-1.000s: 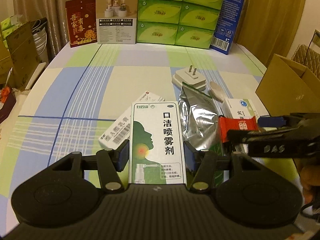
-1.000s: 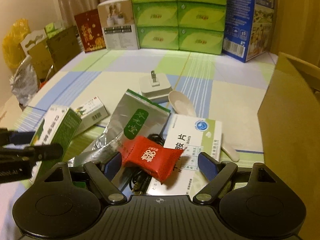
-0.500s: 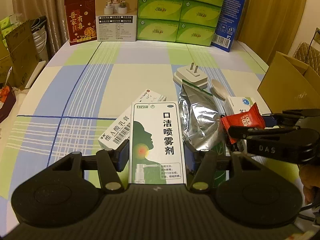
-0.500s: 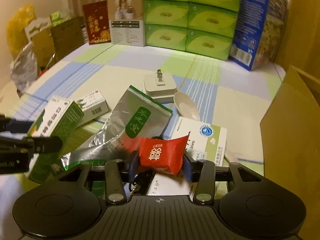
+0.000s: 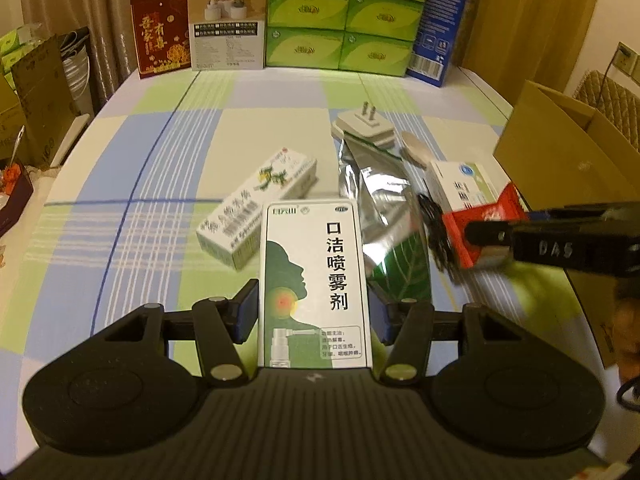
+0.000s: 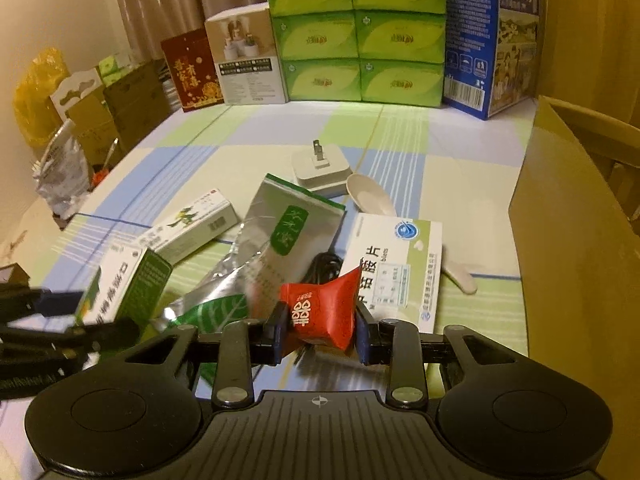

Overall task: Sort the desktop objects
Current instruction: 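Lift and carry the spray box and red packet over the cardboard box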

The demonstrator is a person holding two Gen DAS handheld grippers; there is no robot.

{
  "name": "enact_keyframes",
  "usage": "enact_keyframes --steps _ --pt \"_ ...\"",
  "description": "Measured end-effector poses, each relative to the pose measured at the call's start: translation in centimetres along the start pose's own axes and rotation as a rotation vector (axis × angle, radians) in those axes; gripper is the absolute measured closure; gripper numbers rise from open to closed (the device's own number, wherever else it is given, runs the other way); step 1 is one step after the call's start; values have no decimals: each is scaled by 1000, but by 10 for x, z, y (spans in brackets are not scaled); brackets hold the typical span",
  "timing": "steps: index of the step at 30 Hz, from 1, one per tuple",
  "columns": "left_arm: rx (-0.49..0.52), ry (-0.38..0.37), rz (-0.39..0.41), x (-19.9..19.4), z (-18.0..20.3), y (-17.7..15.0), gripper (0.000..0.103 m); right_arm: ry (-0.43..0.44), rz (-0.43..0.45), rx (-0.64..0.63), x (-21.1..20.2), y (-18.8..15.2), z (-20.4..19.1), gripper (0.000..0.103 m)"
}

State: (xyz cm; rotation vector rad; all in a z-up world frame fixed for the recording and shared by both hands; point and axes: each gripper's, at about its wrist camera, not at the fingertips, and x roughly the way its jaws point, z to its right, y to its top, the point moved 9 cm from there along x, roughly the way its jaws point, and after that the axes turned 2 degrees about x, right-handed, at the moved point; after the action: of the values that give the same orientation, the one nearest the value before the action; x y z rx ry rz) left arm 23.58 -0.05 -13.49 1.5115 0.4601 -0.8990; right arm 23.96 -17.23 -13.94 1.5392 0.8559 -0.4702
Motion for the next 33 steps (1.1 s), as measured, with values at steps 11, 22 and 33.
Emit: enact_keyframes --steps 11,22,33 --pt "6 -14 25 -29 8 -10 52 9 75 37 -50 -17 -13 73" --pt "-1 -21 47 -59 17 -31 52 5 160 34 -97 -30 -28 73" --pt "33 -30 91 -91 44 -25 52 -23 186 32 -135 -34 -24 73"
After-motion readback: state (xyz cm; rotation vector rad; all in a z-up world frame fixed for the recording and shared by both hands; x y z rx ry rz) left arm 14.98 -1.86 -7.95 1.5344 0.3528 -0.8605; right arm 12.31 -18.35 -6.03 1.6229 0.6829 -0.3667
